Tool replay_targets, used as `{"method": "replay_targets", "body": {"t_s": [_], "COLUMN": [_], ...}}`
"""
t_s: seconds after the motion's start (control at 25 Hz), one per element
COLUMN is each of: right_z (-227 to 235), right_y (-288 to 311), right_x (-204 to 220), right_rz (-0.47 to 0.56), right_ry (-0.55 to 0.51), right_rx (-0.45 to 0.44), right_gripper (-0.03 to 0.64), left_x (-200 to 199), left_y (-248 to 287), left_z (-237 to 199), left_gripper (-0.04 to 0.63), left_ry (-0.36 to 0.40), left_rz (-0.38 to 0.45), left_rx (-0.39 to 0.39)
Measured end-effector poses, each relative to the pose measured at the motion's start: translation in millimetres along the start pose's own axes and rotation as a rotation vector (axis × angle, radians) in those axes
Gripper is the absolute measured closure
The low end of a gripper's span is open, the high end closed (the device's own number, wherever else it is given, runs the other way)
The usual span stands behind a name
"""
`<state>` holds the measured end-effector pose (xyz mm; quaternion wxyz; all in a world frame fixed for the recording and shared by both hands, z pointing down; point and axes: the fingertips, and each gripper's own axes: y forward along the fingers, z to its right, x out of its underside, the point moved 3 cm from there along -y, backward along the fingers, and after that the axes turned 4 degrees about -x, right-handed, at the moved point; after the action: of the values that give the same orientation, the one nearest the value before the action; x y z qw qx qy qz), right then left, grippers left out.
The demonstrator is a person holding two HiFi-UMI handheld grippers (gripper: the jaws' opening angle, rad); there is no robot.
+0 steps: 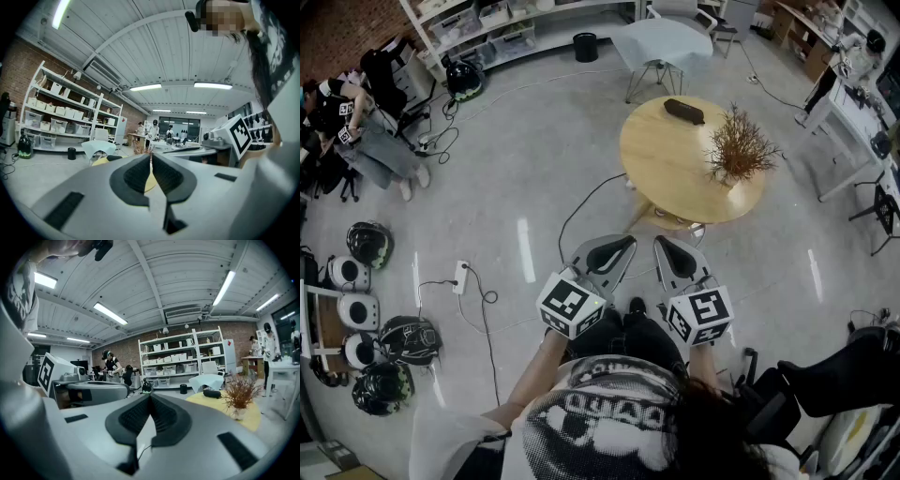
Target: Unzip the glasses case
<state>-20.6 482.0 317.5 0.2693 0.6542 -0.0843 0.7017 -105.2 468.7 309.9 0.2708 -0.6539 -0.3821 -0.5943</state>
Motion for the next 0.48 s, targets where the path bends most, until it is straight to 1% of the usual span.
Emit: {"method": "replay_targets", "body": {"t_s": [0.24,0.36,0.48], "right_z": [-4.1,-3.9,-0.7], "right_y": [11.2,16.5,25.5], "right_x": [2.4,4.5,3.7], "right_rz": [0.015,0.024,0.013], "right_ry": [0.025,0.045,0.041], "right_rx": [0.008,0.003,-0.003], "right_gripper": [0.620,0.620,0.620], "left_x": [2.3,4.9,4.6], "left_y": [-4.9,-6.1,-6.6], "left_z": [-10.9,-19.6,-30.9], "left_gripper": [0.574,0.574,0.574], "left_ry": [0.000,-0.002,-0.008], "left_rz": [0.000,-0.005,-0.008], "left_rx": [0.006,-0.007,-0.027]}}
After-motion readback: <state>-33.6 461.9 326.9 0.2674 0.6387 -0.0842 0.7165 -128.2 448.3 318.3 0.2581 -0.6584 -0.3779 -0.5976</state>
